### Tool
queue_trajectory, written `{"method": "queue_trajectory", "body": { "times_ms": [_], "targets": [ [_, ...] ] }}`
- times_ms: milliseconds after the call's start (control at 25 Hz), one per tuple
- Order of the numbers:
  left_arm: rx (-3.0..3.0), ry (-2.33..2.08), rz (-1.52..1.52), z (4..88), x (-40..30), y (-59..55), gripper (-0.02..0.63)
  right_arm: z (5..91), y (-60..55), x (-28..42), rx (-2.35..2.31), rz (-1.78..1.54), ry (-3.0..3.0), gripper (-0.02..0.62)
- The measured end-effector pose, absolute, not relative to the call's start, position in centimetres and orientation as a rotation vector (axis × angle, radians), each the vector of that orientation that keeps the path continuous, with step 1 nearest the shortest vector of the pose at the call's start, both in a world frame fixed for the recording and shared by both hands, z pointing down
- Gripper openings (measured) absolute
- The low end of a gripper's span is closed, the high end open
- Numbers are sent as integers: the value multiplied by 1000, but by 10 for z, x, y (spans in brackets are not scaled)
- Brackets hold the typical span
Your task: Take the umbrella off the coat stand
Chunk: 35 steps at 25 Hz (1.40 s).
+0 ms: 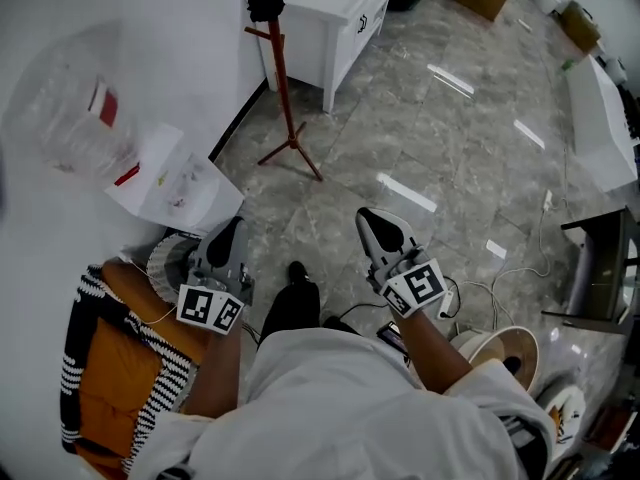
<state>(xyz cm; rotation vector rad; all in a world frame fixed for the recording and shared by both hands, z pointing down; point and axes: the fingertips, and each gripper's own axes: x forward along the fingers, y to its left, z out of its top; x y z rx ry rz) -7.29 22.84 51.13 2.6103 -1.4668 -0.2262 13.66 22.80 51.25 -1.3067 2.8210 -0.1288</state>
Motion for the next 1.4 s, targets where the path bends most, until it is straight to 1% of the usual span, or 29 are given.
{"method": "queue_trajectory", "body": {
  "times_ms": [360, 720, 920, 1120, 1400],
  "targets": [
    [2606, -1418, -335, 491, -109, 118, 15, 492, 120, 89, -1256, -61, 2897, 15],
    [2678, -1365, -330, 473, -132, 37, 15, 474, 48, 51, -1194, 23, 2932, 17],
    [2666, -1372, -308, 467, -138, 2, 15, 462, 19, 44, -1129, -100, 2896, 17],
    [2694, -1362, -290, 451, -132, -32, 15, 432, -14, 40, -1006, -46, 2880, 17],
    [2662, -1483, -248, 437, -123, -102, 15, 413, -100, 65, -943, -24, 2865, 17]
  ]
}}
